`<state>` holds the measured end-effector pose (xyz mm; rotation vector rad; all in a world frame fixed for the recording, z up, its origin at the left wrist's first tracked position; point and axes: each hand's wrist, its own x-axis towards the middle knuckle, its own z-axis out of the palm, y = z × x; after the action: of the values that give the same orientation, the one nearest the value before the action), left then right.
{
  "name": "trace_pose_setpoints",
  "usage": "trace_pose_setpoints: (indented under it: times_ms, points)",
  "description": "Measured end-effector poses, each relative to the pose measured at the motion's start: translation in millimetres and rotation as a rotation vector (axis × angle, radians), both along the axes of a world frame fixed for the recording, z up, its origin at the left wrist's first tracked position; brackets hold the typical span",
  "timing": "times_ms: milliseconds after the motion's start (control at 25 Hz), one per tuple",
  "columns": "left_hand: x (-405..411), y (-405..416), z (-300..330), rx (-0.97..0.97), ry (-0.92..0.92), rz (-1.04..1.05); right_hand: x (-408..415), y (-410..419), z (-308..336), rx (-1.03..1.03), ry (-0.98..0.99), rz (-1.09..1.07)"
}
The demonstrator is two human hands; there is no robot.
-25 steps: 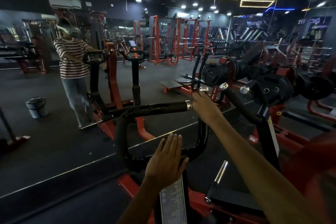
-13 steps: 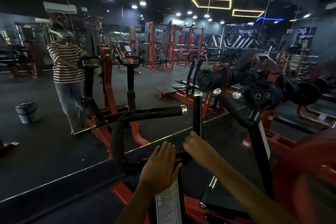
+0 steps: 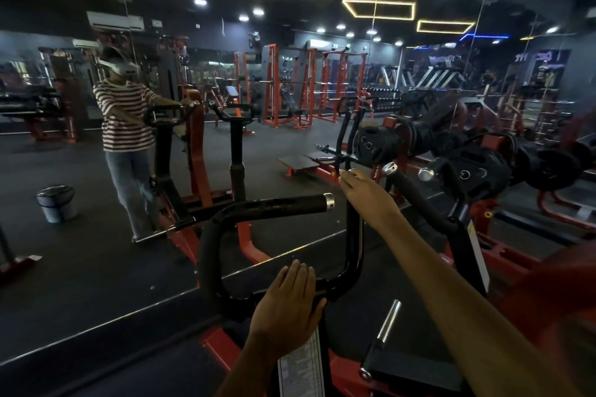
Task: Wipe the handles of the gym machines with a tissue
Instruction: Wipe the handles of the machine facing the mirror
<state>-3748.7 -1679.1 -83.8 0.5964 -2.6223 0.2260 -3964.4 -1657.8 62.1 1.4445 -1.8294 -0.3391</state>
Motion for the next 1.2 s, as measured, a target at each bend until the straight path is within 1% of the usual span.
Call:
trace_pose_setpoints:
  times_ms: [80,160,320,400,560,680,760,840,880,920,1000,1080,1120,1200]
  points:
    - [-0.6,-1.0,-0.2,-0.016,-0.006,0.003,-0.7,-8.4,3.7,0.012,0.038,-0.011]
    - [-0.1,-2.3,-0.1,-0.013,-0.011,0.001,-0.4,-9.4,2.5,0.05,0.016,0.001]
    - [0.2,-2.5,-1.4,-0.01,-0.013,0.001,0.0,-1.9,-8.8,0.134,0.024,0.113]
    - [-0.4,-2.7,-1.9,-0.03,-0.002,0.007,2.9,2.5,-17.4,0.121,0.029,0.137]
    - [0.1,-3.7,-0.5,-0.038,0.002,-0.003,20.8,23.8,-40.6,0.17,0.141,0.195]
    - [2.5,-2.2,-1.1,-0.061,0.011,-0.012,35.5,46.6,-68.6,0.196,0.147,0.247]
    - [4.3,-1.6,-3.1,-0.08,0.019,-0.009,44.3,58.9,-87.5,0.167,0.059,0.3]
    - [7.2,-0.3,-4.1,-0.075,0.006,-0.008,51.1,67.7,-103.1,0.073,-0.031,0.352]
    - [9.6,1.2,-3.5,-0.072,-0.002,-0.006,53.1,71.7,-109.1,-0.002,-0.107,0.369]
    - [12.2,2.8,-2.4,-0.077,-0.003,-0.009,53.9,73.5,-112.3,-0.087,-0.22,0.386]
    - [21.4,5.1,4.3,-0.105,-0.004,-0.013,54.0,74.7,-110.0,-0.251,-0.507,0.411]
    - [34.2,-1.2,21.1,-0.171,0.112,0.037,55.3,72.1,-93.1,-0.421,-0.741,0.463]
    - [41.6,-8.3,32.6,-0.174,0.184,0.085,59.4,69.0,-80.2,-0.518,-0.838,0.482]
    - [59.0,-26.6,51.5,-0.155,0.286,0.187,75.4,59.0,-55.3,-0.721,-0.954,0.498]
